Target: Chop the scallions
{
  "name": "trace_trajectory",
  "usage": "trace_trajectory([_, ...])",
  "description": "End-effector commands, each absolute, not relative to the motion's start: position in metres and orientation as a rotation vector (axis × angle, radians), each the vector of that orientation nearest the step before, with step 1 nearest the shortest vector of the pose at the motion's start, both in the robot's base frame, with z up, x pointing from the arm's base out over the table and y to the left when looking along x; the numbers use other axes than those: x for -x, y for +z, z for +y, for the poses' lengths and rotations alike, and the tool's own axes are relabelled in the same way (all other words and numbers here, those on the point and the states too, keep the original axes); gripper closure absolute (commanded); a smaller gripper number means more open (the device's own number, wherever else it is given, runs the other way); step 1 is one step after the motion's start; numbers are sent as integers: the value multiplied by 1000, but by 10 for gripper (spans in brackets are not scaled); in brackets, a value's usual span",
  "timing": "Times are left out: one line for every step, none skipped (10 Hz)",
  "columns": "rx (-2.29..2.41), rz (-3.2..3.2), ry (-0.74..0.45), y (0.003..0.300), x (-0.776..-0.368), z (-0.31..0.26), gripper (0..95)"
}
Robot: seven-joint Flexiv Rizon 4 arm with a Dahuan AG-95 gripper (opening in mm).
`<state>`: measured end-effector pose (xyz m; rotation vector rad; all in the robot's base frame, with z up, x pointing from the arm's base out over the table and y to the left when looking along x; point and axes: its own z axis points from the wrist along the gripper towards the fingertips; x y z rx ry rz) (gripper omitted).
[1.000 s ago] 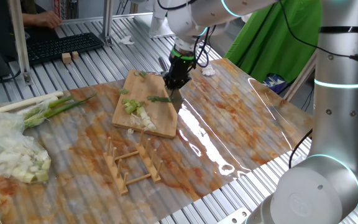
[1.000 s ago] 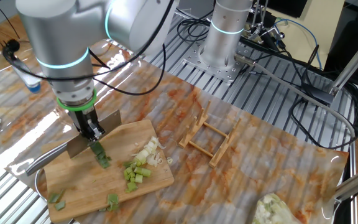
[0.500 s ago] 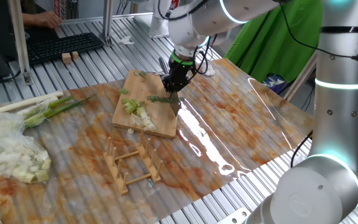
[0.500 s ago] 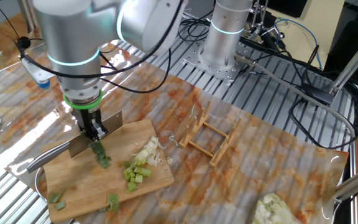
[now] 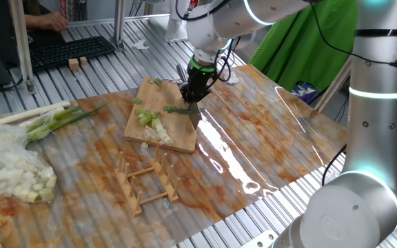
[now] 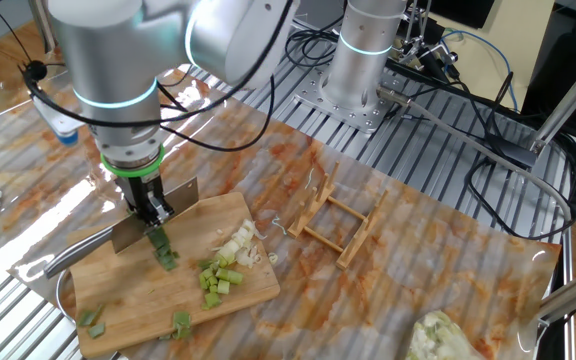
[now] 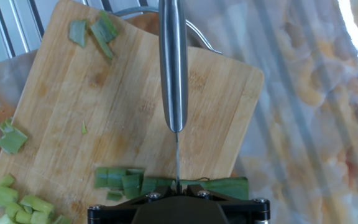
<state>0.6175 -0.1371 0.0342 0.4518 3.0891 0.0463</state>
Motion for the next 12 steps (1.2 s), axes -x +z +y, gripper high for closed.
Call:
trace_trajectory([-458, 3109, 55, 45, -619, -136, 950])
trace_trajectory([-461, 3110, 53, 45, -619, -135, 950])
trace_trajectory([-459, 3110, 51, 46, -619, -135, 950])
trace_trajectory([-459, 3109, 50, 46, -619, -135, 950])
trace_trajectory([-453, 3108, 34, 49, -620, -136, 950])
trace_trajectory([-445, 3113, 27, 53, -620, -138, 950])
trace_trajectory([-448, 3112, 28, 54, -619, -139, 950])
trace_trajectory([-448, 3111, 28, 56, -619, -141, 950])
trace_trajectory([-445, 3112, 32, 55, -619, -143, 950])
trace_trajectory([-438, 3112, 30, 54, -619, -145, 950])
trace_trajectory([-440, 3112, 32, 53, -620, -146, 950])
trace_trajectory([-440, 3111, 29, 52, -619, -146, 950])
